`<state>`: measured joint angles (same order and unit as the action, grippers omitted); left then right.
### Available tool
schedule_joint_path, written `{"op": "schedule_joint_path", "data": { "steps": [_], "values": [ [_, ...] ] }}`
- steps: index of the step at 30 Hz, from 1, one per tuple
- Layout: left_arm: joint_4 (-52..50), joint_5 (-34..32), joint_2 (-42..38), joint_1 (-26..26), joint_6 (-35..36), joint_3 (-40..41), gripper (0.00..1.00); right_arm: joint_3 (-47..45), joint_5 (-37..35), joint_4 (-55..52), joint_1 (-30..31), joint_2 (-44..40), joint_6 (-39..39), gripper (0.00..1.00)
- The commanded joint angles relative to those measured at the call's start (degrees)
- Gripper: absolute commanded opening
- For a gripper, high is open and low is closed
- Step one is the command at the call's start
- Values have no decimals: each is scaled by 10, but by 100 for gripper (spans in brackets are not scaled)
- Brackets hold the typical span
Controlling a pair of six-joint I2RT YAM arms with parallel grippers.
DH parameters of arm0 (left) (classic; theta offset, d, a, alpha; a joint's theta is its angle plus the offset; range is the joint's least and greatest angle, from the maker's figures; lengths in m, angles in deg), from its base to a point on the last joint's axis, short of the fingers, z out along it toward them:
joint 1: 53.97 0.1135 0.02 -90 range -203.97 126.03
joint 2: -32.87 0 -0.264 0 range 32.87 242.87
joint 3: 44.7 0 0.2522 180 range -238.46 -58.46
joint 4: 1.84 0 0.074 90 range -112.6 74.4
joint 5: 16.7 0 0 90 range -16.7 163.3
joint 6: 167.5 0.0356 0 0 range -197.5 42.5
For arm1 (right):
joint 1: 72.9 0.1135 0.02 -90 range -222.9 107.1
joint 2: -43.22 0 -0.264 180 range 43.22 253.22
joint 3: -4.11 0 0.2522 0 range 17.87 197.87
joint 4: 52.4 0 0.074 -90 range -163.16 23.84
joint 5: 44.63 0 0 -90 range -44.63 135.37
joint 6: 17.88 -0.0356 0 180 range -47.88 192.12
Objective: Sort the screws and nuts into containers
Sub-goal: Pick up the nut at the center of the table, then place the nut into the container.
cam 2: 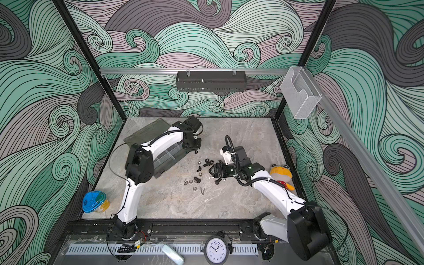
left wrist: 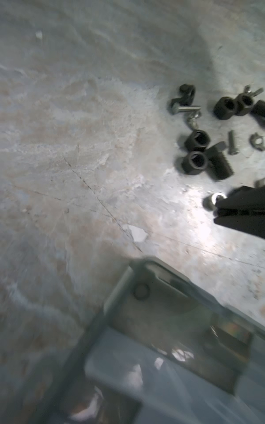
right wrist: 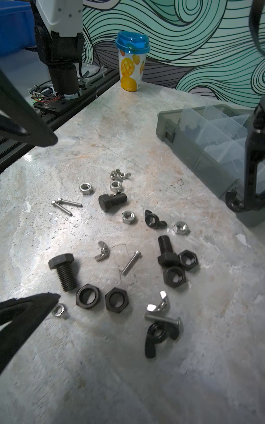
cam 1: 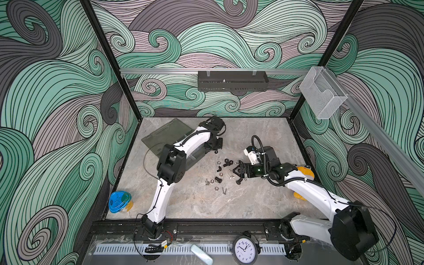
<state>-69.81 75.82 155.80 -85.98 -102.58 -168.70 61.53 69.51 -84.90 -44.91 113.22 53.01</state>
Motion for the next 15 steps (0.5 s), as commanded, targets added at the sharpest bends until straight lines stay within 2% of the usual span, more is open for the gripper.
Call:
{"op": "schedule_joint_path", "data": {
  "steps": [1,8,11,15],
  "values": [
    [20,-13,-117,50,16,80,0,44,-23,20,48,26,2,99],
    [11,-43,-274,193,39,265,0,125,-26,75,143,91,-15,99],
    [27,-45,-294,245,38,316,0,159,-25,77,174,128,-15,99],
    [30,-52,-270,273,38,326,0,170,-26,86,199,148,-24,99]
  ]
}}
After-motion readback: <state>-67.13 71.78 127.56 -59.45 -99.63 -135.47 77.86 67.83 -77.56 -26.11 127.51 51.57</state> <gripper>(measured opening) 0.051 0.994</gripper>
